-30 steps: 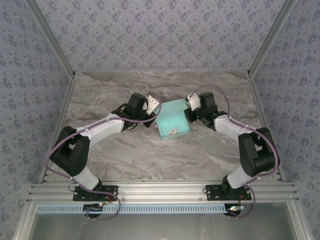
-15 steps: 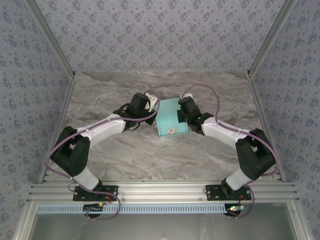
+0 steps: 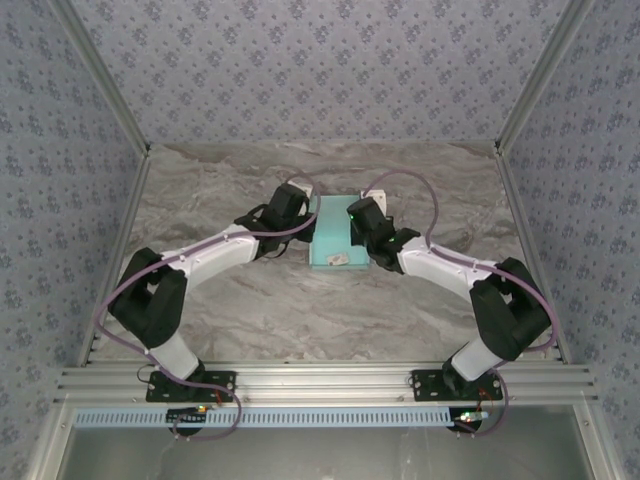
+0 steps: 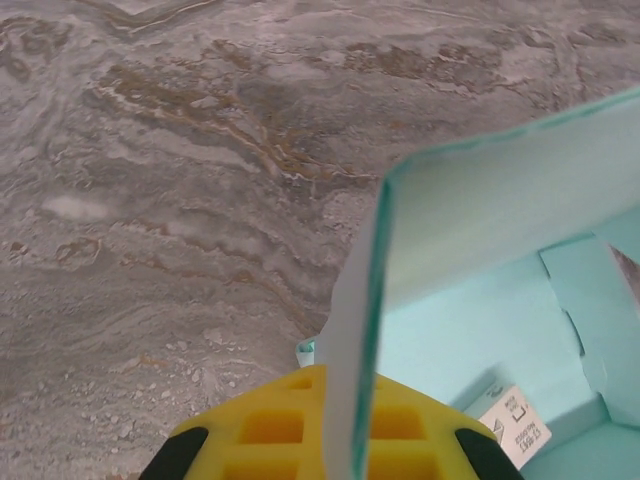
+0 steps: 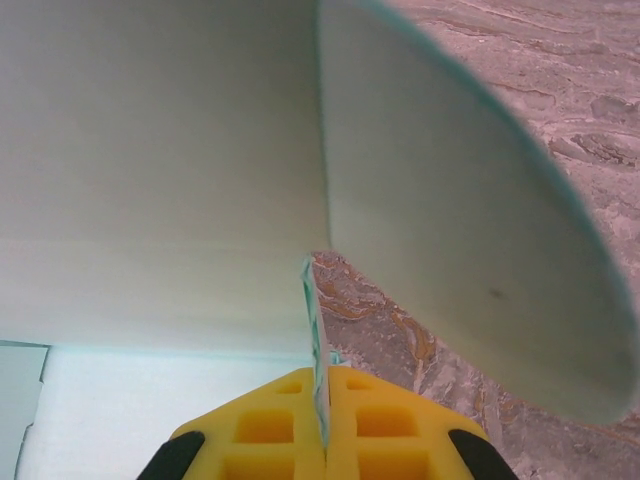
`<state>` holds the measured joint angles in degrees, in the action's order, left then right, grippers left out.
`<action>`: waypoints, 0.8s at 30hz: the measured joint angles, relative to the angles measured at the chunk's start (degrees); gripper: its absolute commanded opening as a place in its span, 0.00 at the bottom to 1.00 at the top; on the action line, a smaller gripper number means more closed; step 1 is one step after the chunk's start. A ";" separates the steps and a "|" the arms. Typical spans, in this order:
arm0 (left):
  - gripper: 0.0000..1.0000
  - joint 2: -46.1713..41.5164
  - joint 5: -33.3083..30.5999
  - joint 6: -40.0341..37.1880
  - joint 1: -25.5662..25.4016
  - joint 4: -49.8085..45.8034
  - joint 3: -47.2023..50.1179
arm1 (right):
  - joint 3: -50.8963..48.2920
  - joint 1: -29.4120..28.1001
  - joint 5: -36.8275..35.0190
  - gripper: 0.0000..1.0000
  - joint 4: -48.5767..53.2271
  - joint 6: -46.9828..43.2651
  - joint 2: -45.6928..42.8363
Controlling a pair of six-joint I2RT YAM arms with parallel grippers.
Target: Fold the paper box
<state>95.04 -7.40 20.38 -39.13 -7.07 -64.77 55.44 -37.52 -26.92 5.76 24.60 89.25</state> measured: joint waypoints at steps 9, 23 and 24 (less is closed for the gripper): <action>0.00 2.99 -11.28 8.76 -3.72 1.70 -2.12 | 1.38 -0.50 -3.67 0.00 -1.86 3.30 2.03; 0.00 4.07 -29.86 11.28 -10.49 18.36 7.87 | -7.56 -0.35 -4.11 0.00 -24.13 0.50 5.09; 0.00 4.09 -30.42 10.93 -10.78 20.26 9.05 | -8.52 -0.35 -3.78 0.00 -25.83 0.31 5.22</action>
<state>99.13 -37.82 31.31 -49.91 13.19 -55.72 46.92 -37.87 -30.70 -20.08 24.91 94.48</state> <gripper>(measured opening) 0.042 0.062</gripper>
